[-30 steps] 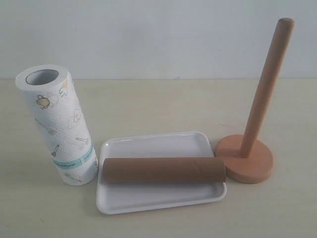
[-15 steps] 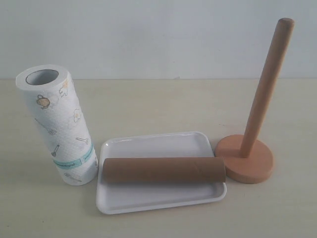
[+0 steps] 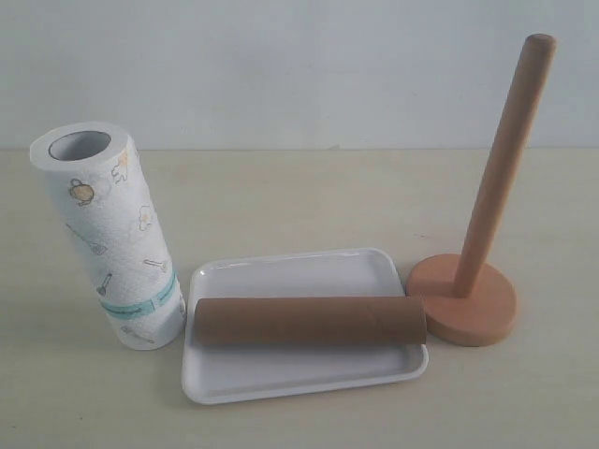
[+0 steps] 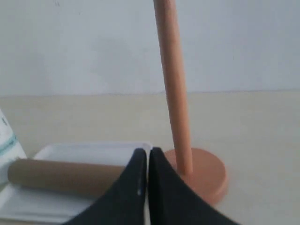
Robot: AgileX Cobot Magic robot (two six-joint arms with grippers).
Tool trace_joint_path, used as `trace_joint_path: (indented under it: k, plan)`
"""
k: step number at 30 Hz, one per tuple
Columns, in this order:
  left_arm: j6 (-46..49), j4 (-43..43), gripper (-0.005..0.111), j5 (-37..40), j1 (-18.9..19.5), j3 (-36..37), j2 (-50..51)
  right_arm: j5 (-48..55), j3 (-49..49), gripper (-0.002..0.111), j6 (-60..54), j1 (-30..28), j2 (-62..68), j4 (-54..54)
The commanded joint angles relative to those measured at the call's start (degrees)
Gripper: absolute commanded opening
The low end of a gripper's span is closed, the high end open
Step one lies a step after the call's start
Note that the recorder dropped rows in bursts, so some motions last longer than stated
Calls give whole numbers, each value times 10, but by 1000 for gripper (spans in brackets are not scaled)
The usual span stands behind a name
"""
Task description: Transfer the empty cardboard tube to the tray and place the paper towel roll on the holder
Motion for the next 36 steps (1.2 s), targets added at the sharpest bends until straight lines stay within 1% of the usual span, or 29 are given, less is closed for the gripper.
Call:
trace_joint_path:
  k: [1,6,12,17,36]
  plan:
    - [2,-3,4,-2,3,2,-2,90,0,1,-15,-2,-3,-18]
    - [2,-3,4,-2,3,2,-2,103,0,1,-17,-11,-3,-40]
    - [2,-3,4,-2,3,2,-2,101,0,1,-7,-105,-3,-40]
    - [2,-3,4,-2,3,2,-2,101,0,1,-7,-153,-3,-40]
    - [2,-3,4,-2,3,2,-2,101,0,1,-5,-155,-3,-40]
